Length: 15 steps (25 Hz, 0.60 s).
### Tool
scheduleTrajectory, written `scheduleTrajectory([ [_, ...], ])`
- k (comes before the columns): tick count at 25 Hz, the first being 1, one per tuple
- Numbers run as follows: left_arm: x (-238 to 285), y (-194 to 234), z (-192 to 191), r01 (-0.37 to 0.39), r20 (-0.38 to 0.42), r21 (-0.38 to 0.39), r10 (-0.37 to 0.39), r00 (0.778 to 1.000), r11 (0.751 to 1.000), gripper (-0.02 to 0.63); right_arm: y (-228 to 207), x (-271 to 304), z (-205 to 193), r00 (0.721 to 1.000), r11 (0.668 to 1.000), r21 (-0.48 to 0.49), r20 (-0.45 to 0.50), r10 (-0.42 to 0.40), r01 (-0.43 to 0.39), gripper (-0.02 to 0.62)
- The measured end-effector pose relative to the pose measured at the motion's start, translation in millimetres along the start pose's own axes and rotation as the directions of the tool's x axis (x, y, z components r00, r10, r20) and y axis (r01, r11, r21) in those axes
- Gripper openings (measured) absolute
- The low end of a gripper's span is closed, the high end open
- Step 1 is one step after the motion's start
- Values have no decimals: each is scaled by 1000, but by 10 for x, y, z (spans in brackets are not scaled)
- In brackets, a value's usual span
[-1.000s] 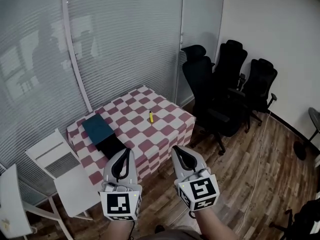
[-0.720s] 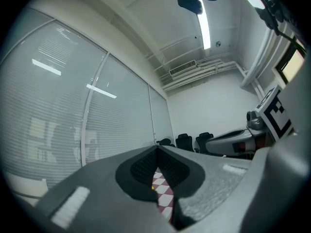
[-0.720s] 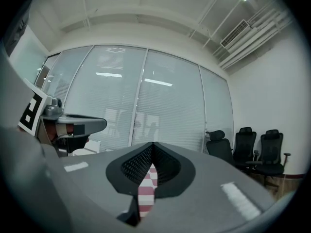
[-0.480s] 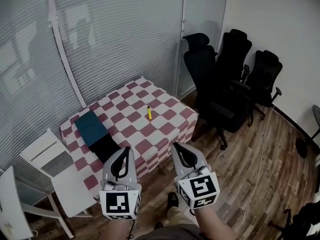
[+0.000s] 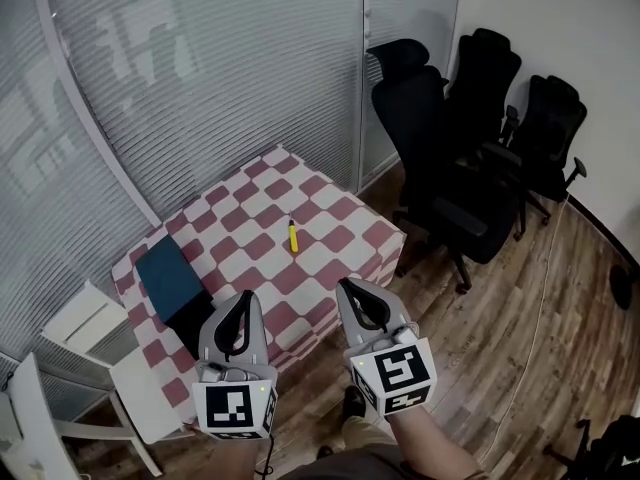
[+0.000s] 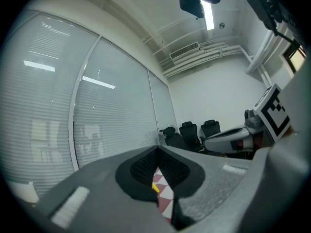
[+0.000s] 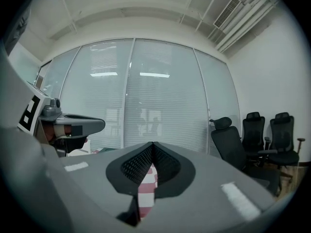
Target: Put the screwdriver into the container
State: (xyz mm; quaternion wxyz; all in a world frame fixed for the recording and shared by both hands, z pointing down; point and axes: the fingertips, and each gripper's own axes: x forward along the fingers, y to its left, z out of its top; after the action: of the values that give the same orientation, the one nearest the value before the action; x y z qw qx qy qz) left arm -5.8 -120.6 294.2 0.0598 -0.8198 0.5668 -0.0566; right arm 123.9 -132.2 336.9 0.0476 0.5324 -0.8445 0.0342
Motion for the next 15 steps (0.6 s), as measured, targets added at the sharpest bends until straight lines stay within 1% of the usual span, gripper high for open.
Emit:
scheduleTrajectory([
  [4, 313, 26, 54, -28, -11, 20, 28, 1000, 999, 0, -233, 280, 77, 999, 999, 9, 10, 31, -31, 25],
  [9, 604, 46, 174, -70, 11, 46, 70, 997, 996, 0, -466, 560, 205, 996, 997, 1, 44, 71, -71, 25],
  [15, 762, 144, 264, -107, 19, 62, 106, 994, 992, 0, -538, 810, 303, 992, 994, -4, 59, 107, -107, 25],
])
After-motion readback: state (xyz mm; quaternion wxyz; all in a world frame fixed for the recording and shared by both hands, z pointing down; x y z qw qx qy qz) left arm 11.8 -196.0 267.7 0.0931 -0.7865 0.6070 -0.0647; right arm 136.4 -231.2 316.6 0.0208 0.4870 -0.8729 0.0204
